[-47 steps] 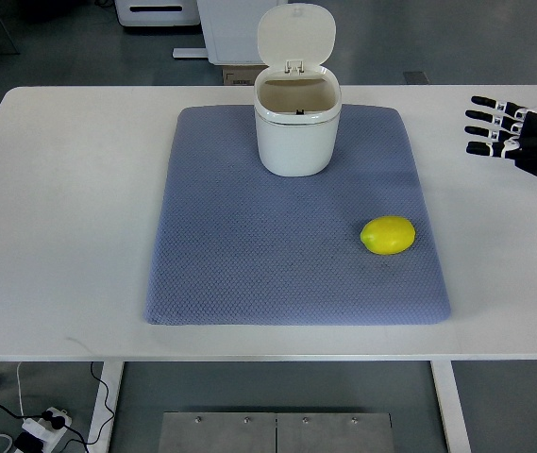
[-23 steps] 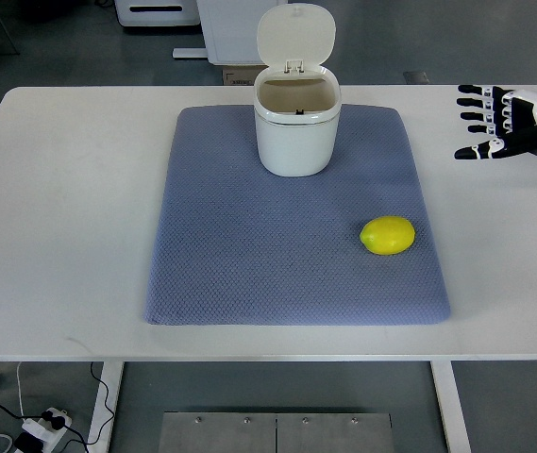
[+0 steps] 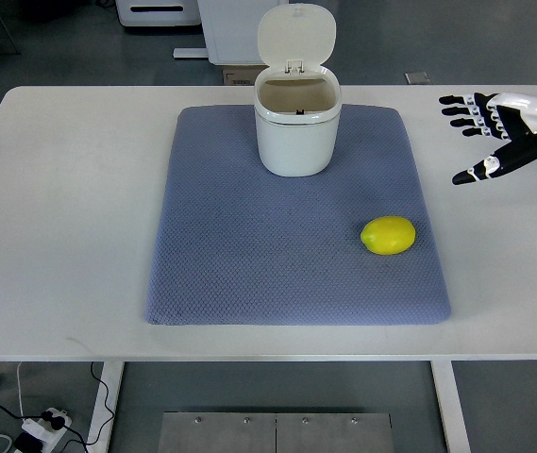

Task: Put lemon in trash with right hand
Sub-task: 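Raise the right hand and rotate it palm-down above the mat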

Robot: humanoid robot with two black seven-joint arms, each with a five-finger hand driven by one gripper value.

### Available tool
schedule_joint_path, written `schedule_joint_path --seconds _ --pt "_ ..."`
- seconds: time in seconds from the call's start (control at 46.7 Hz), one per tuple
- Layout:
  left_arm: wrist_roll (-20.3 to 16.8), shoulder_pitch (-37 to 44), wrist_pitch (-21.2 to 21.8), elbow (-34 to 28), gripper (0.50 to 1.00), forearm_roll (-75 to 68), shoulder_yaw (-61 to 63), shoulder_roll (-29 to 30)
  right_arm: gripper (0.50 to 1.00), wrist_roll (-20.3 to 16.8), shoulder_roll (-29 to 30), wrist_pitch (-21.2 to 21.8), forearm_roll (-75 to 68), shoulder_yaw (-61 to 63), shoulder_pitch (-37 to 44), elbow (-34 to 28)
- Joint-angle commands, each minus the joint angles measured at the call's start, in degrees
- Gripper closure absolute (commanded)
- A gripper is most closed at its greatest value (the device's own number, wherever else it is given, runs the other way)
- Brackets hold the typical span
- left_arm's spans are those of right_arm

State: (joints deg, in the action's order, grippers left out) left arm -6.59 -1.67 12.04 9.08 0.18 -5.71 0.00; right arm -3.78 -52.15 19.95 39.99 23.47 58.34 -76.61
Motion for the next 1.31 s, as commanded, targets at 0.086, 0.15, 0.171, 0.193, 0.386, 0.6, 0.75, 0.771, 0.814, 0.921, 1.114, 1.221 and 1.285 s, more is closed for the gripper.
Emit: schedule_joint_path --seconds 0.086,0.15,0.171,0.193,0.386,0.6,0.75,0.771,0.814,0.921,1.114,1.221,1.285 --pt "0.00 0.00 0.00 -0.02 0.500 0.00 0.00 0.00 0.500 -0.18 -1.98 0.00 2.37 -7.99 5.90 -1.88" --pt "0.00 0.00 0.00 -0.02 0.500 0.00 0.00 0.00 0.500 -0.26 -2.16 0.00 2.90 -10.72 8.44 -1.96" --pt "0.00 0.00 0.00 -0.02 0.500 0.00 0.00 0.00 0.500 -0.35 -2.16 0.00 2.99 -11.60 9.32 -1.96" --pt "0.00 0.00 0.00 -0.02 0.500 0.00 0.00 0.00 0.500 -0.44 -2.16 0.00 3.08 -12.30 10.03 -1.96" --pt "0.00 0.00 0.00 -0.02 0.500 0.00 0.00 0.00 0.500 -2.28 -1.99 0.09 4.66 -19.86 16.53 -1.96" --pt "0.00 0.00 0.00 -0.02 0.500 0.00 0.00 0.00 0.500 -4.92 -1.72 0.17 5.45 -25.05 20.93 -1.96" --pt "0.00 0.00 0.00 -0.02 0.500 0.00 0.00 0.00 0.500 -4.75 -1.37 0.26 2.48 -24.70 22.08 -1.70" --pt "0.00 0.00 0.00 -0.02 0.500 0.00 0.00 0.00 0.500 -4.66 -1.37 0.26 1.25 -24.61 21.99 -1.70" --pt "0.00 0.00 0.00 0.06 0.500 0.00 0.00 0.00 0.500 -4.57 -1.37 0.26 -1.74 -24.44 21.99 -1.61" --pt "0.00 0.00 0.00 0.06 0.500 0.00 0.00 0.00 0.500 -4.57 -1.28 0.35 -9.74 -24.44 21.81 -1.61" --pt "0.00 0.00 0.00 -0.02 0.500 0.00 0.00 0.00 0.500 -4.48 -1.20 0.26 -12.57 -24.52 21.72 -1.61" --pt "0.00 0.00 0.00 -0.02 0.500 0.00 0.00 0.00 0.500 -4.57 -1.20 0.52 -12.48 -24.70 21.90 -1.35" --pt "0.00 0.00 0.00 -0.02 0.500 0.00 0.00 0.00 0.500 -4.57 -1.37 1.14 -11.78 -24.79 22.08 -1.00"
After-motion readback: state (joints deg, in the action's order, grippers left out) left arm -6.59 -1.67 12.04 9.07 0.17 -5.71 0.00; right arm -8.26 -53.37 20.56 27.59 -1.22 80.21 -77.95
